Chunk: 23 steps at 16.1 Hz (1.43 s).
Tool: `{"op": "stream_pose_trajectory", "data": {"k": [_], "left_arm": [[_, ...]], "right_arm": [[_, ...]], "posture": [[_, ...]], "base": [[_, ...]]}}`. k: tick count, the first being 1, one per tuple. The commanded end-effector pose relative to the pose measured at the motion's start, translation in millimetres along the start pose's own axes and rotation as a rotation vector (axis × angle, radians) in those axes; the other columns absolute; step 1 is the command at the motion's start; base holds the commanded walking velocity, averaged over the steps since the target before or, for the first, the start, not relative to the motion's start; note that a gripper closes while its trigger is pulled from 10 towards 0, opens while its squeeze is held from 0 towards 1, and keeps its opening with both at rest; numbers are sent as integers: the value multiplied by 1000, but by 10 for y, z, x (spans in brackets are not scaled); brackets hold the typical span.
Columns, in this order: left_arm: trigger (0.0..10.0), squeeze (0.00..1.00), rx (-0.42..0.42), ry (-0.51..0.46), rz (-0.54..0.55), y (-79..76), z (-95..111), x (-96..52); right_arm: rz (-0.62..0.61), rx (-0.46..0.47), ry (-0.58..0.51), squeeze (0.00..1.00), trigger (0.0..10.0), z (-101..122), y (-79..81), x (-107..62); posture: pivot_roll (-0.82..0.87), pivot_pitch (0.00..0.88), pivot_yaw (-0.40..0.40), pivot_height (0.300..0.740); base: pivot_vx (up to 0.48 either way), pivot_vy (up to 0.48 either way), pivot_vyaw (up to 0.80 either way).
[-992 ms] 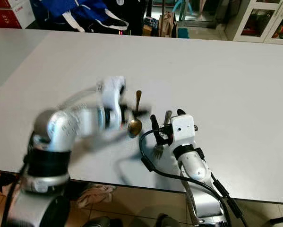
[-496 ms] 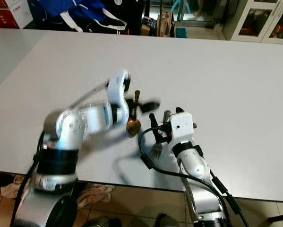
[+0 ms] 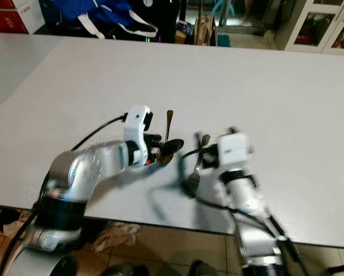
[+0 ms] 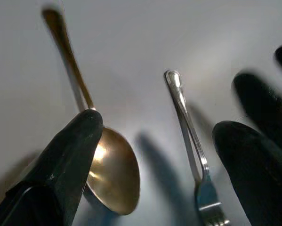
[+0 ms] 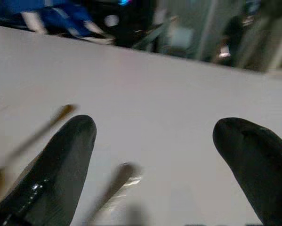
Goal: Setting the table
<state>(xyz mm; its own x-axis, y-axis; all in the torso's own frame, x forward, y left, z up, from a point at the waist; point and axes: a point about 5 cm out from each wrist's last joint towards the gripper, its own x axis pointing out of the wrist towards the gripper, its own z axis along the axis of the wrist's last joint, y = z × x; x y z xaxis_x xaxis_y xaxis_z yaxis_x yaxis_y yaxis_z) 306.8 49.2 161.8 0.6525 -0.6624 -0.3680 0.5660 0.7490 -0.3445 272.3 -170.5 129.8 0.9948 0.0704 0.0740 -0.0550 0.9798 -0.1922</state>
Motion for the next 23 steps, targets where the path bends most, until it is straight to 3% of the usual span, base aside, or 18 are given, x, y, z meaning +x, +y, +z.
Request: {"op": "stream_pose_trajectory", "data": {"k": [1,2,5,6,8,10,11,13,14,16,17,18,23], "left_arm": [[10000,0,36,-24,-22,-22,-9,-31],[10000,0,32,-21,-20,-9,-35,-37],[10000,0,88,-22,-16,54,-132,-43],[10000,0,171,-83,-3,96,-104,-12],[10000,0,220,-129,8,119,-73,30],[10000,0,212,-186,-32,33,2,76],[10000,0,217,-194,-53,-9,14,86],[10000,0,338,-231,-89,-94,2,137],[10000,0,467,-260,-62,-50,-50,135],[10000,0,500,-276,-34,56,-166,51],[1608,0,521,-323,-47,37,-154,-17],[0,0,513,-322,-57,32,-171,-56],[0,0,582,-375,-116,-35,-219,-85]], "right_arm": [[-46,-26,-28,0,10000,56,-116,-17],[-41,-29,-19,0,10000,45,-139,-36],[178,-15,97,0,10000,-21,-298,-371],[282,3,167,0,10000,-29,-370,-643],[332,67,204,0,10000,-20,-356,-798],[431,140,243,0,10000,40,-260,-1001],[444,153,246,0,10000,50,-247,-1030],[489,175,264,0,10000,76,-221,-1091],[489,182,268,0,10000,68,-211,-1097],[471,190,278,0,10000,64,-207,-1116],[467,192,284,0,10000,53,-204,-1125],[468,195,290,0,10000,41,-198,-1131],[488,200,293,0,10000,28,-128,-1089]], "posture": [[-58,65,56,740],[-60,60,55,740],[-68,62,40,740],[-86,64,30,740],[-112,64,22,740],[-129,64,22,740],[-129,64,22,740],[-137,65,27,740],[-139,65,30,740],[-138,71,38,740],[-136,72,38,740],[-131,74,39,740],[-118,70,40,740]], "base": [[0,0,0],[0,0,0],[0,0,0],[0,0,0],[0,0,0],[0,0,0],[0,0,0],[0,0,0],[0,0,0],[0,0,0],[0,0,0],[0,0,0],[0,0,0]]}}
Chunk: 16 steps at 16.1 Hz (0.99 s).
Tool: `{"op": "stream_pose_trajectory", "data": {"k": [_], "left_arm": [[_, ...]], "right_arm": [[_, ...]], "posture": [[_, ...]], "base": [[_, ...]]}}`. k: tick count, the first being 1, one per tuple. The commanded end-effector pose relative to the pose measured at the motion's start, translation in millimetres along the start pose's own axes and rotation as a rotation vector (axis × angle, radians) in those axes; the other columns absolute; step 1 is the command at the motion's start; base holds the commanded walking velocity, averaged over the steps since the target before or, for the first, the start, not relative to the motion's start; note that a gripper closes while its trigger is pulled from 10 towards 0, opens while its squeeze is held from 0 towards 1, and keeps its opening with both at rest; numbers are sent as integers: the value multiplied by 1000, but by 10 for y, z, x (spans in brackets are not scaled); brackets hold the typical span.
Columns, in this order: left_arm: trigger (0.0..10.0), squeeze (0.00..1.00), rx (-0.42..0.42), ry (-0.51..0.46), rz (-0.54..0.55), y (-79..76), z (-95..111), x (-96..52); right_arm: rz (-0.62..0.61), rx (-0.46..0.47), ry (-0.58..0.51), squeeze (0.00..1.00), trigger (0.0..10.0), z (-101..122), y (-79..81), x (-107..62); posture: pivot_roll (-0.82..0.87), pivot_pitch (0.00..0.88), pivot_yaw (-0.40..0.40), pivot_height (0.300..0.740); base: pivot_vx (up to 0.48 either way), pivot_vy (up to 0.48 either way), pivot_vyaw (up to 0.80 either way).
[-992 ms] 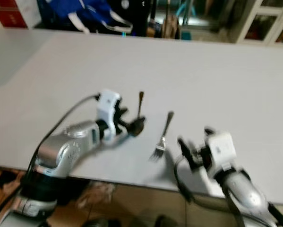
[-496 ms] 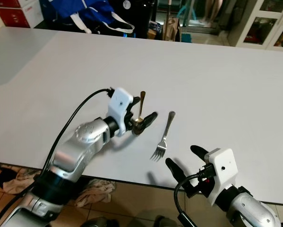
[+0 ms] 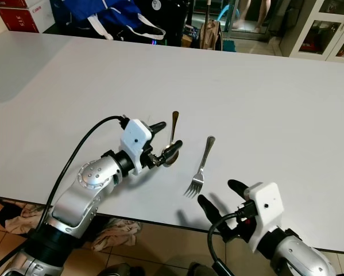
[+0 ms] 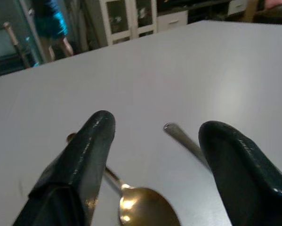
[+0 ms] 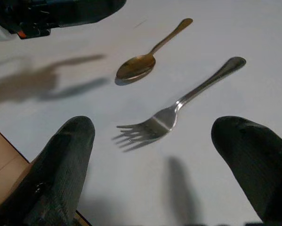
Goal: Setting the table
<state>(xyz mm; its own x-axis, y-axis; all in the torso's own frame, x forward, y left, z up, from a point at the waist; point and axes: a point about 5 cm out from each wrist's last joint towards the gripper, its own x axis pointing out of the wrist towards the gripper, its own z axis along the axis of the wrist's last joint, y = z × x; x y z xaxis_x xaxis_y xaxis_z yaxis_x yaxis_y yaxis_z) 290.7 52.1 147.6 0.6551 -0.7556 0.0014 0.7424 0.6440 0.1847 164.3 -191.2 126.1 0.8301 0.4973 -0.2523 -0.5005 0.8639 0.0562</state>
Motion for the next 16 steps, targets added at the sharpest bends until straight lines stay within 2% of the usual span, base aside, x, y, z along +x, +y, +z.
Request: {"op": "stream_pose_trajectory", "data": {"k": [1,8,13,16], "left_arm": [[0,0,6,-1,-13,-15,-5,-18],[0,0,2,53,-44,-28,-130,-34],[0,0,-49,134,-17,115,-260,7],[0,0,-44,148,-35,136,-276,82]], "right_arm": [[-3,-2,2,0,10000,12,9,7],[-7,0,2,0,10000,19,24,49],[-10,0,7,0,10000,22,15,55],[-11,0,9,0,10000,17,16,60]], "posture": [[-118,70,40,740],[-121,75,42,740],[-132,82,46,740],[-135,81,47,740]], "base": [[0,0,0],[0,0,0],[0,0,0],[0,0,0]]}}
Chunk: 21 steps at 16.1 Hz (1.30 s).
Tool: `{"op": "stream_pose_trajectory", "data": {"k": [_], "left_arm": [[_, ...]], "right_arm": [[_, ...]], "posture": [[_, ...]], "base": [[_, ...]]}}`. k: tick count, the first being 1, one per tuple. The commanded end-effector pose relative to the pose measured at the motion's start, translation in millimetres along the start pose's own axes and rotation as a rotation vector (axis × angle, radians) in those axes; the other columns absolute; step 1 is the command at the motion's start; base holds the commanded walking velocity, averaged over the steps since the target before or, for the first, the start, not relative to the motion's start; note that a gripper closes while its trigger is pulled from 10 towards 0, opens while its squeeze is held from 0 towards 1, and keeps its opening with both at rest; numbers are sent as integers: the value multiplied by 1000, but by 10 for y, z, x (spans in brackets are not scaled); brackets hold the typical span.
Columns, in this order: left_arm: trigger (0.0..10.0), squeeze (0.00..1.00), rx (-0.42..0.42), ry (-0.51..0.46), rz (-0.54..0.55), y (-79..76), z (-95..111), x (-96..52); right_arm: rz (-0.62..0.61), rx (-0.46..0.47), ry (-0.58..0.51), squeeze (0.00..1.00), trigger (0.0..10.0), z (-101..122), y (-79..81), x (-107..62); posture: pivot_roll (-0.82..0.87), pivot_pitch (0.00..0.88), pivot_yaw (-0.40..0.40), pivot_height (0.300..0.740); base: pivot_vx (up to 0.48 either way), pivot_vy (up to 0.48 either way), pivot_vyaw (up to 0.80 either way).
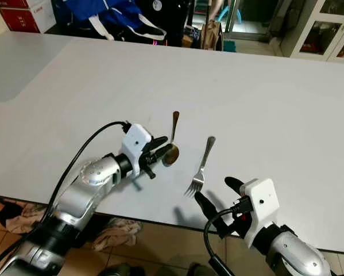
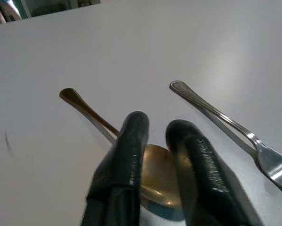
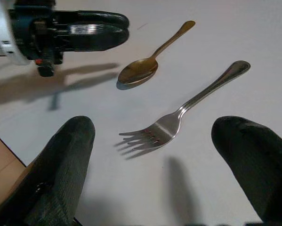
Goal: Setting the table
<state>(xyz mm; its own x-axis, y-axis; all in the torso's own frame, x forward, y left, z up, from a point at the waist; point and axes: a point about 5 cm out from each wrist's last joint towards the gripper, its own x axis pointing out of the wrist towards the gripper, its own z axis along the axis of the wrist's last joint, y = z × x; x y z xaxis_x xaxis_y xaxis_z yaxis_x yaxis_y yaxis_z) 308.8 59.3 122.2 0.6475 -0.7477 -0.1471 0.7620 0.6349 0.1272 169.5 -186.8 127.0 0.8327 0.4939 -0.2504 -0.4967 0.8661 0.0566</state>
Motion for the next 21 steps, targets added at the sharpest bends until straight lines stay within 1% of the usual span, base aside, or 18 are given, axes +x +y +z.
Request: {"op": "stream_pose_trajectory", "data": {"k": [1,3,5,6,7,10,14,16,18,20,21], "left_arm": [[0,0,15,2,-14,2,13,31],[0,0,21,14,-33,11,4,83],[0,0,4,38,-63,-14,-24,123],[0,0,35,73,-141,-85,-41,148],[10000,0,48,70,-128,-72,-5,172],[10000,0,62,72,-157,-78,39,188],[10000,0,55,75,-157,-61,109,181],[10000,0,74,104,-134,-30,79,174],[10000,0,85,143,-94,43,17,147],[10000,0,91,172,-82,99,-27,98],[10000,0,115,197,-86,117,-77,53]], "right_arm": [[-7,-2,11,0,10000,-9,4,0],[-7,-4,9,0,10000,-3,7,8],[-8,-5,10,0,10000,-7,10,10],[-9,-4,11,0,10000,-12,14,8],[-10,-5,12,0,10000,-18,18,5],[-10,-6,17,0,10000,-32,24,2],[-10,-8,24,0,10000,-48,15,9],[-8,-8,26,0,10000,-52,17,8],[-8,-8,28,0,10000,-53,17,-5],[-7,-8,29,0,10000,-50,22,-37],[-7,-10,34,0,10000,-51,18,-67]], "posture": [[-135,81,47,740],[-141,77,49,740],[-141,77,49,740],[-143,73,51,740],[-144,68,55,740],[-143,66,56,740],[-138,59,57,740],[-137,58,56,740],[-140,59,55,740],[-146,64,54,740],[-149,67,53,740]], "base": [[0,0,0],[0,0,0],[0,0,0],[0,0,0],[0,0,0],[0,0,0],[0,0,0],[0,0,0],[0,0,0],[0,0,0],[0,0,0]]}}
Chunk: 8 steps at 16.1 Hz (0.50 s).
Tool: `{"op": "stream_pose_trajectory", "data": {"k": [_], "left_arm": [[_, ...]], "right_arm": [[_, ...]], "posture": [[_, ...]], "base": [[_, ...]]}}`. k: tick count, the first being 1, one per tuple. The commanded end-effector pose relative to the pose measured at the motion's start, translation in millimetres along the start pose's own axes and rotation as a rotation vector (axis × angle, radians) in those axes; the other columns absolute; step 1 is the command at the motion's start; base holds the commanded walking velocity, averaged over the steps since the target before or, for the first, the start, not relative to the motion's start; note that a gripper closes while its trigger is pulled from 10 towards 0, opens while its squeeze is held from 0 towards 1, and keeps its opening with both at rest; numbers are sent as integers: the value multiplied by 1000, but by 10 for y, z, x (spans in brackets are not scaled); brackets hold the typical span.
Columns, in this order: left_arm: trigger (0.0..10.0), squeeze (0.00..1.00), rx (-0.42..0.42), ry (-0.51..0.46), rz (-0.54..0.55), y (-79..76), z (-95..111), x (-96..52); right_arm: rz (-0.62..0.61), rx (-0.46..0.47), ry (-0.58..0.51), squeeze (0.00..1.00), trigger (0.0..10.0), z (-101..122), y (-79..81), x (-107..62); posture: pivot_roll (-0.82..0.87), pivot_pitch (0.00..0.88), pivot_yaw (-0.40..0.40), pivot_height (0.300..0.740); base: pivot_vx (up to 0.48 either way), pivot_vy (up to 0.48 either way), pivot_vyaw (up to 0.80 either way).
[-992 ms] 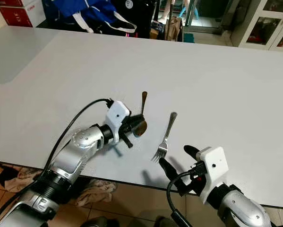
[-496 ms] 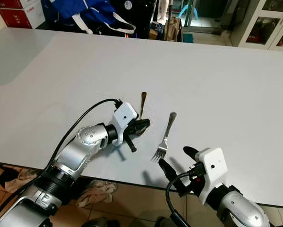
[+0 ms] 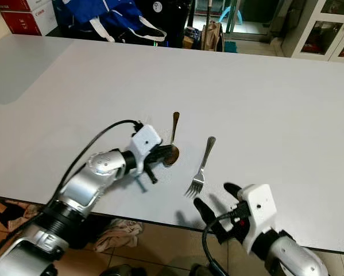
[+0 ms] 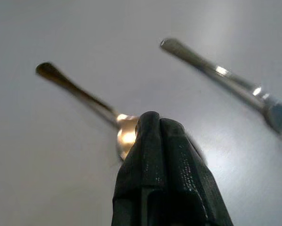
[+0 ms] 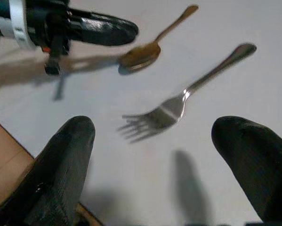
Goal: Setting the table
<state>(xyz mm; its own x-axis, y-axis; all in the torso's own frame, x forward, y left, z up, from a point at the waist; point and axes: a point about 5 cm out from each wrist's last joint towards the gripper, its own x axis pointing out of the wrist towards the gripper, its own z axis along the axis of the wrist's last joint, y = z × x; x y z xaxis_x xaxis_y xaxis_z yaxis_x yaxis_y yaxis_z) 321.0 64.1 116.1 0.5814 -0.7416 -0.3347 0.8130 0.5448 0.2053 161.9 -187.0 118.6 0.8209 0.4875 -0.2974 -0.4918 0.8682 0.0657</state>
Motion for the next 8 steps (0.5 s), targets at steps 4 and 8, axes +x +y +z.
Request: {"op": "stream_pose_trajectory", "data": {"k": [4,8], "left_arm": [[10000,0,15,32,-49,-71,-52,-16],[10000,0,37,4,-127,-174,4,19]], "right_arm": [[-6,-19,-9,0,10000,42,-15,-38],[3,-16,-9,0,10000,44,8,-27]], "posture": [[-148,71,52,740],[-147,77,48,740]], "base": [[0,0,0],[0,0,0]]}}
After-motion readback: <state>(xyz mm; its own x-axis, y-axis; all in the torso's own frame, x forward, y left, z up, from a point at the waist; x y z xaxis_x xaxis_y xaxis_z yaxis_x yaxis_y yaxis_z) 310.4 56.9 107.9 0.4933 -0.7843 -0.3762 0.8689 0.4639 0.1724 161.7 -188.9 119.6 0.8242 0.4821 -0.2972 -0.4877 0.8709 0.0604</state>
